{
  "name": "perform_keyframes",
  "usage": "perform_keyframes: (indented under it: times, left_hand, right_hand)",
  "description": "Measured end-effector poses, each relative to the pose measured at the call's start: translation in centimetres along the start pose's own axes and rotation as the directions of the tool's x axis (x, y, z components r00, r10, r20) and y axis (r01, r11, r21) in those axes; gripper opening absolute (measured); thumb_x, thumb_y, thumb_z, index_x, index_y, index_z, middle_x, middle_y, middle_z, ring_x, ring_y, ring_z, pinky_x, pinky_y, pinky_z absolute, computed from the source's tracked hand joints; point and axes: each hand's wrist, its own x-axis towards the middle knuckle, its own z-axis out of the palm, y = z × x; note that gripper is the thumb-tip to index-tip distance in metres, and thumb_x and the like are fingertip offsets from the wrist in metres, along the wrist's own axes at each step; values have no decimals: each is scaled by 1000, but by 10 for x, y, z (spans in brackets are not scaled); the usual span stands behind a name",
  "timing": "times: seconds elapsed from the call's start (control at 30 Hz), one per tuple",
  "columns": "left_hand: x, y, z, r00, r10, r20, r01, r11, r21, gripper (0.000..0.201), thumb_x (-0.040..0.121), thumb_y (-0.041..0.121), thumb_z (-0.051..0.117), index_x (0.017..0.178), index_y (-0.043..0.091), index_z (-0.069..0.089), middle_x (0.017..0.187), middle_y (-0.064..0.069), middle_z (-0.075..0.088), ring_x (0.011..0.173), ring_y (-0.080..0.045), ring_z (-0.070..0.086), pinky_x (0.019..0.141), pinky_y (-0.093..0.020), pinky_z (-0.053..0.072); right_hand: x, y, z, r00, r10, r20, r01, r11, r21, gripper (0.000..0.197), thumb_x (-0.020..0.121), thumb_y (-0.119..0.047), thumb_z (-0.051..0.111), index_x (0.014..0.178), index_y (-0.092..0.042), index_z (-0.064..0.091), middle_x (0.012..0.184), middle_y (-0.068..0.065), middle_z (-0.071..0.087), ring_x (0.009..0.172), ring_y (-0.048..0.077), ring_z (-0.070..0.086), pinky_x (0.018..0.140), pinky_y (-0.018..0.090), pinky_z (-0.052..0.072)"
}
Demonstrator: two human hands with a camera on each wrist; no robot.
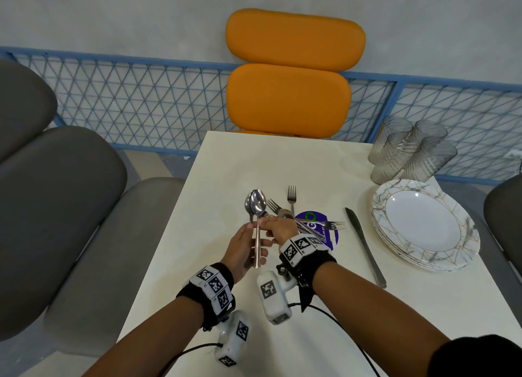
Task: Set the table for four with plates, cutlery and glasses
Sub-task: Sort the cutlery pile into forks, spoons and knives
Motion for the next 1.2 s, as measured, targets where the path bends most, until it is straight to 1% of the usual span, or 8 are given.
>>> perform_keyframes:
  times: [0.13, 0.4, 0.47, 0.6, 0.77, 0.9, 1.03, 1.2]
  left_hand:
    - [4, -4, -1, 1000, 24, 6, -24, 1000, 11, 35, 103, 32, 29, 119, 12, 51, 52, -1, 44, 36, -7, 26, 36, -15, 23]
    - [3, -4, 0, 1000, 13, 10, -14, 998, 63, 35, 101, 39, 32, 110, 16, 56, 54, 5, 35, 37, -4, 23, 34, -14, 21]
    - [4, -2, -1, 1000, 1, -29, 1, 998, 59, 31, 101, 34, 35, 112, 13, 55, 55, 5, 31, 36, -4, 23, 34, -14, 20]
    - [8, 2, -7, 993, -37, -108, 43, 997, 56, 22, 100, 29, 39, 88, 14, 49, 49, 7, 30, 33, -5, 22, 33, -15, 18]
    - [12, 0, -12, 987, -75, -140, 81, 996, 34, 33, 100, 34, 35, 70, 18, 36, 45, 9, 28, 34, -5, 19, 33, -13, 14]
    - [13, -5, -13, 985, -89, -149, 92, 996, 17, 37, 100, 39, 34, 69, 19, 34, 47, 8, 26, 35, -6, 18, 34, -13, 14]
    - [14, -7, -8, 984, -94, -154, 102, 994, 49, 36, 100, 40, 30, 71, 20, 36, 54, 6, 34, 34, -5, 22, 34, -13, 15]
    - [13, -8, 7, 992, -71, -105, 80, 993, 88, 39, 99, 47, 29, 75, 19, 43, 59, 4, 39, 35, -4, 25, 33, -15, 18]
  right_hand:
    - [4, -1, 3, 999, 18, 36, -14, 994, -111, 22, 85, -18, 63, 66, -27, 58, 72, -8, 57, 64, 5, 48, 58, 20, 38]
    - [12, 8, -8, 993, -112, 32, 117, 949, -294, 19, 88, -25, 61, 71, -14, 61, 68, -4, 60, 70, 12, 57, 75, 26, 40]
    - [15, 11, -20, 988, -149, -34, 106, 827, -552, 19, 91, -28, 55, 87, -11, 62, 79, 2, 60, 82, 20, 57, 75, 28, 39]
    - [21, 31, -49, 976, -189, -107, -35, 353, -935, 41, 91, -27, 52, 126, -6, 45, 129, 14, 51, 122, 30, 47, 100, 39, 41]
    - [14, 42, -64, 989, -137, -61, -24, 254, -967, 28, 94, -10, 48, 122, -3, 49, 121, 12, 59, 109, 23, 59, 91, 29, 51]
    - [4, 38, -62, 981, -170, -90, -7, 438, -899, 19, 93, -8, 46, 106, -3, 58, 105, 12, 64, 99, 24, 62, 83, 30, 51]
    - [-10, 33, -54, 989, -133, -58, 104, 929, -355, 17, 88, 3, 55, 76, -9, 58, 68, 8, 57, 56, 17, 55, 53, 24, 54]
    - [-36, 18, -32, 986, -50, 156, 44, 998, 41, 12, 89, -1, 55, 81, 2, 63, 52, 1, 63, 44, 9, 58, 45, 20, 50]
